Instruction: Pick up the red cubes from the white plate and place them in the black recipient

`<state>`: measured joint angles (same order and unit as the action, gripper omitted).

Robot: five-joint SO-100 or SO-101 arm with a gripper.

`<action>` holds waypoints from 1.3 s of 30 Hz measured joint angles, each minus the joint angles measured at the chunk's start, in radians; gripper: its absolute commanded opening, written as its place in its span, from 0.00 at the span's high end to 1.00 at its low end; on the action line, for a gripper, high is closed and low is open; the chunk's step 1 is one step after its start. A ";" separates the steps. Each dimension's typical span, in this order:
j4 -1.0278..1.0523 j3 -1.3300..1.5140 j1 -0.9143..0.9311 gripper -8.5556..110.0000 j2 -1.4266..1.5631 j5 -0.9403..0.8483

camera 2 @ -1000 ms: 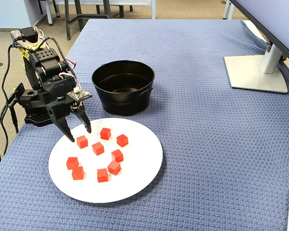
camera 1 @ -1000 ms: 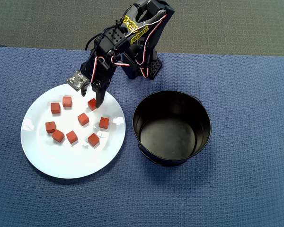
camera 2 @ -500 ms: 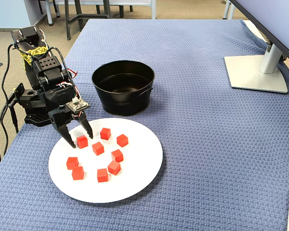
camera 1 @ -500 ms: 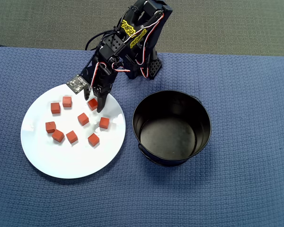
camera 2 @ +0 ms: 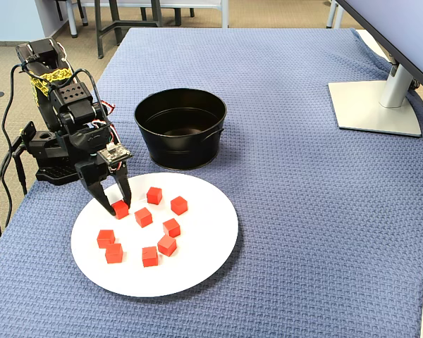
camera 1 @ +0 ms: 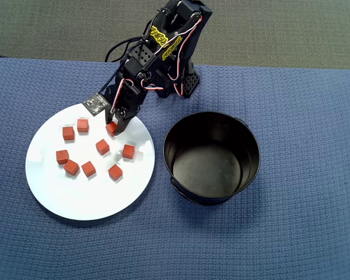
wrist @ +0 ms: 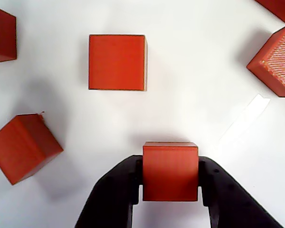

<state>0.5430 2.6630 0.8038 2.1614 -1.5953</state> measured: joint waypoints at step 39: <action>0.819 -0.733 -0.718 0.70 0.135 0.822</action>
<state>1.3622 1.9297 0.0859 2.2964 -0.7731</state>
